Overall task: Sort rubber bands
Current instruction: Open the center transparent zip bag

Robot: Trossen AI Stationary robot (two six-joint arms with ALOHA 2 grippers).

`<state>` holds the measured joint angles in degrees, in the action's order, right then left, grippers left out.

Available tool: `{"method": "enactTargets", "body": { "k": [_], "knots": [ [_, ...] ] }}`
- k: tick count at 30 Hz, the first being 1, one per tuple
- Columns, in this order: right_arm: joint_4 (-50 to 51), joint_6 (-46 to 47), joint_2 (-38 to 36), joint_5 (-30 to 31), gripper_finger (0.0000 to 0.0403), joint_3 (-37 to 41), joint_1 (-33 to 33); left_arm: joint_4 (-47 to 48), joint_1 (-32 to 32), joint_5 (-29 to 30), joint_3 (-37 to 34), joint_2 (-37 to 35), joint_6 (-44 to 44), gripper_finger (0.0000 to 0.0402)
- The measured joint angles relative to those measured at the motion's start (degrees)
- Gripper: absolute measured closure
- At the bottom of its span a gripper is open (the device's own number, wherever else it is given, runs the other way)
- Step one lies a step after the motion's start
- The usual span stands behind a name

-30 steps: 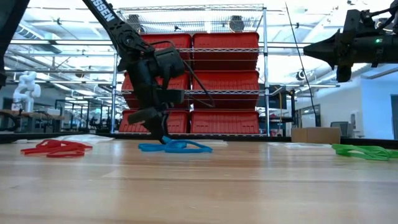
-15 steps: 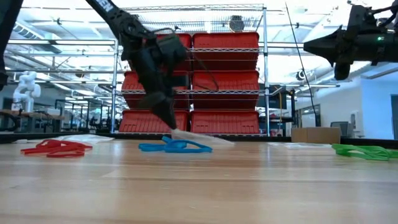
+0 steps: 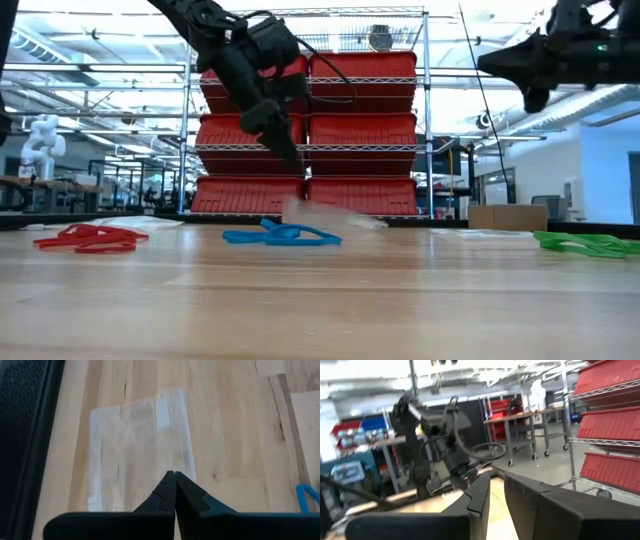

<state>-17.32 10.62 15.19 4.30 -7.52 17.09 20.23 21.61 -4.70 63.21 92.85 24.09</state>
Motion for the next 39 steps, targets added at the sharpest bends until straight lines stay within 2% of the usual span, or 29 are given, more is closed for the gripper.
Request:
{"method": "enactTargets", "body": {
  "k": [7, 13, 15, 18, 23, 28, 34, 39],
  "knots": [
    [3.0, -4.7, 18.5, 0.2, 0.0346, -7.7, -1.6, 0.0, 0.0, -0.2, 0.4, 0.0, -1.3, 0.0400],
    [3.5, -8.2, 36.0, 0.3, 0.0308, -14.1, -1.6, -0.3, 0.5, -0.3, -0.8, -0.2, -5.0, 0.0401],
    [3.7, -9.3, 41.1, 0.2, 0.0294, -16.1, -1.6, -2.7, 1.0, -2.1, -2.1, -0.2, -6.0, 0.0401],
    [3.6, -9.9, 46.6, 0.2, 0.0276, -19.3, -1.7, -5.5, 0.9, -3.3, -4.6, -0.2, -4.1, 0.0401],
    [3.4, -12.2, 49.5, 0.1, 0.0262, -22.5, -2.2, -5.5, -1.7, -2.2, -7.1, 0.8, 1.7, 0.0392],
    [2.9, -13.3, 49.0, 0.1, 0.0259, -23.1, -2.2, -6.7, -4.0, 10.7, -9.4, 2.6, 11.3, 0.0345],
    [2.8, -13.5, 49.0, 0.1, 0.0259, -23.1, -2.2, -10.9, -3.4, 13.0, -10.3, 5.4, 18.6, 0.0291],
    [2.3, -13.9, 49.1, 0.1, 0.0259, -23.1, -2.2, -14.1, -3.2, 15.8, -10.3, 8.7, 28.5, 0.0273]
  ]
}}
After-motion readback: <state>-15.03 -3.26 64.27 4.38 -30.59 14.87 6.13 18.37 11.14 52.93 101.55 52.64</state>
